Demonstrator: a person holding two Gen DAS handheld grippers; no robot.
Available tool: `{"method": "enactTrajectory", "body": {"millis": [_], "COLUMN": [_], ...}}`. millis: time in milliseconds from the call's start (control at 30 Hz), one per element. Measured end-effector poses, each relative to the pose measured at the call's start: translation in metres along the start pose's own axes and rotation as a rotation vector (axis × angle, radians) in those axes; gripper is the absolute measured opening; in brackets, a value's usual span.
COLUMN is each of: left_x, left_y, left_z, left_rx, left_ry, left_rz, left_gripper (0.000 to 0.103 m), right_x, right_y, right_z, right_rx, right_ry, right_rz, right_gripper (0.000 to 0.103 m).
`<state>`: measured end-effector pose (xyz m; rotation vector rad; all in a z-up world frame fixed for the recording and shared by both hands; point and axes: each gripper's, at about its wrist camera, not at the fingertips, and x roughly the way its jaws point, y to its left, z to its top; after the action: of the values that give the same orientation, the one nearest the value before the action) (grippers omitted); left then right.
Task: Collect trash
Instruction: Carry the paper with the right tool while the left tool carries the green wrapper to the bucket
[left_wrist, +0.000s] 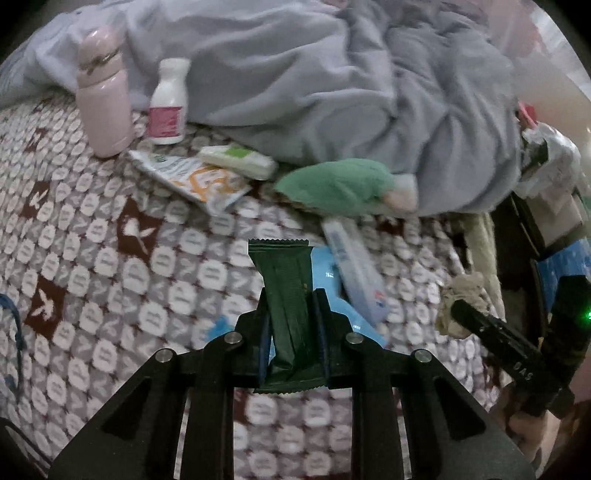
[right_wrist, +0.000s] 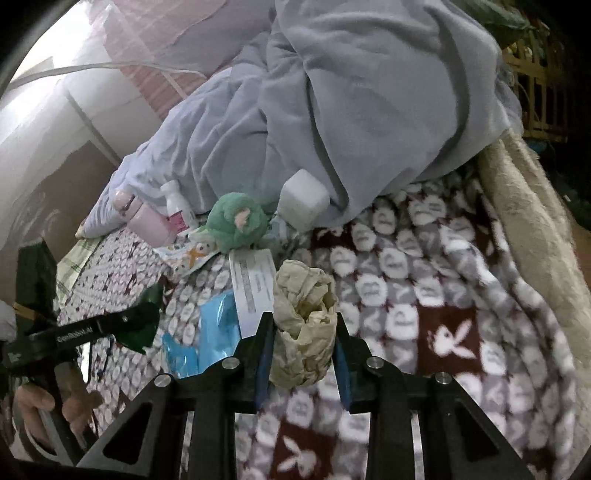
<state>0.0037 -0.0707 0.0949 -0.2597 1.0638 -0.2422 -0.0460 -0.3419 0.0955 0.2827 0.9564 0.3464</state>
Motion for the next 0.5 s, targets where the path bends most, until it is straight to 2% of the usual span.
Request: {"method": "enactTrajectory", "body": {"millis": [200,500], "left_x": [0.001,0.014], "left_y": [-0.049,-0.130], "left_z": [-0.016,-0.038], "left_rx": [0.074,0.191], "left_ry": [-0.002,0.031], "left_rz": [-0.037,-0.111], "left_gripper": [0.018,0.018], "right_x": [-0.029,-0.091], "right_y": [-0.009,-0.052], "right_z": [-0.018,-0.041], "right_rx": [0.000,0.027], "right_ry": [-0.016,-0.074], "right_rz": [-0.011,-0.102], "right_gripper": [0.028,0.028]}}
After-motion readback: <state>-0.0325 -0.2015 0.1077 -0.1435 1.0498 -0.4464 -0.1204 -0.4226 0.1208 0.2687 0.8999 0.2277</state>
